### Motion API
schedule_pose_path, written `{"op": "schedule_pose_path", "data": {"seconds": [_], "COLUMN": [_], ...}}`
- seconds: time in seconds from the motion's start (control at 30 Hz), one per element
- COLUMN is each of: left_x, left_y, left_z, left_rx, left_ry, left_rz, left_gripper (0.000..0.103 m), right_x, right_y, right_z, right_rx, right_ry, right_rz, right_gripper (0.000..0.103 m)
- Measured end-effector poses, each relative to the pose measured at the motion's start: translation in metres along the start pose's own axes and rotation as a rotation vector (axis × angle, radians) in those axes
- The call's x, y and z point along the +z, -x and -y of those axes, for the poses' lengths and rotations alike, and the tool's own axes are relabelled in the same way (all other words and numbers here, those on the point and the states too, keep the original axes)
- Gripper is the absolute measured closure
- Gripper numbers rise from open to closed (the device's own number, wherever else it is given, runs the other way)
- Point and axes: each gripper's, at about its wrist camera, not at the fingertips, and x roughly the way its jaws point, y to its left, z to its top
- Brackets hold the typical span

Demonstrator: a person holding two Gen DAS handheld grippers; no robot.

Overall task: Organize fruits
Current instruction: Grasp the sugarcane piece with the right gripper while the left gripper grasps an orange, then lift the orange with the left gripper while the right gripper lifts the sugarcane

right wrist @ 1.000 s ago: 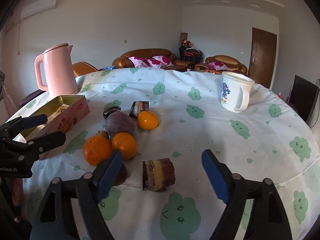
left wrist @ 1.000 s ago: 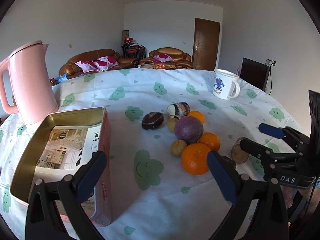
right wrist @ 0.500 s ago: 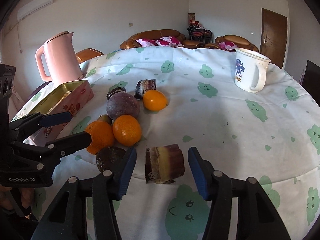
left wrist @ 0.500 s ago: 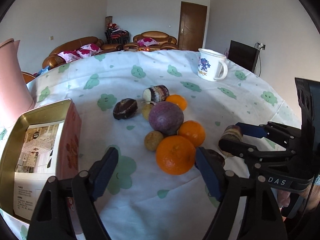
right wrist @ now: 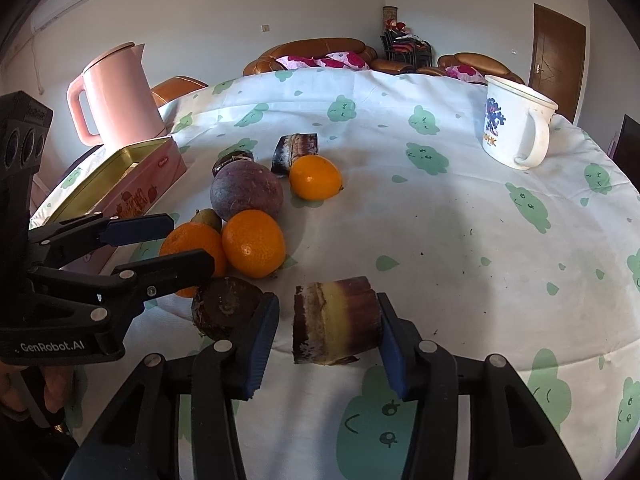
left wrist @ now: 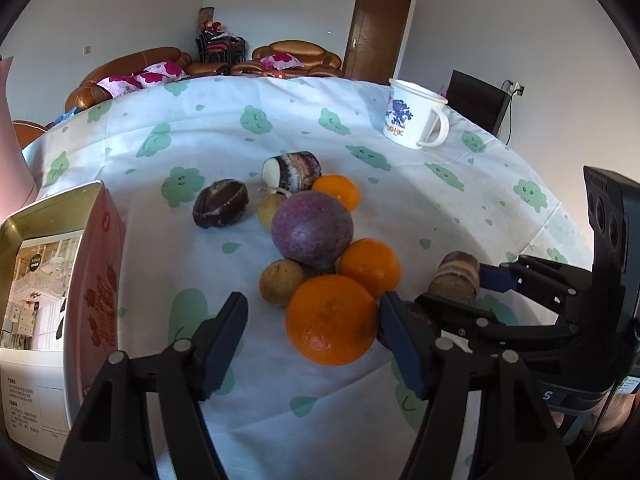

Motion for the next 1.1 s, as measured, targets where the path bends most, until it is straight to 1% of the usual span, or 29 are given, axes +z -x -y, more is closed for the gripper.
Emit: {"op": "schedule_pose_path", "data": {"seconds": [0.03, 0.07, 0.1, 0.13, 0.43, 0.77, 1.1], "left_x": [0.000, 0.000, 0.000, 0.000, -0.002, -0.004, -0.006], "left_y": [-0.001, -0.002, -0.002, -0.002, 0.003, 0.018, 0.032], "left_z": [-0.003, -0.005, -0.005, -0.004, -0.008, -0.008, -0.007], "left_rx": [-0.027, -0.055, -0.070, -0.074, -0.086, -0.054, -0.020], "left_ry": [0.013, 0.022, 0.024, 0.020, 0.040, 0.021, 0.008], "left_rz": [-0.006, -0.011, -0.015, -0.015, 0.004, 0.080, 0.146], "left_gripper": [0.036, 0.044, 0.051, 0.053, 0.054, 0.054, 0.054], "right_x": [0.000, 0.000, -0.001, -0.001, -0.002, -0.004, -0.008], "right_y": [0.000, 0.000, 0.000, 0.001, 0.010, 0.018, 0.029], "right_z": [0.000, 0.000, 0.000, 0.000, -0.002, -0.004, -0.007], "right_rx": [0.005, 0.008, 0.010, 0.012, 0.019, 0.016, 0.036], "right_ry": [-0.001, 0.000, 0.001, 0.002, 0.012, 0.032, 0.051], "right_rz": [0.001, 0.004, 0.007, 0.010, 0.070, 0.134, 0.220], "right_gripper": [0.056, 0.061, 0.064, 0.064, 0.065, 0.065, 0.065]}}
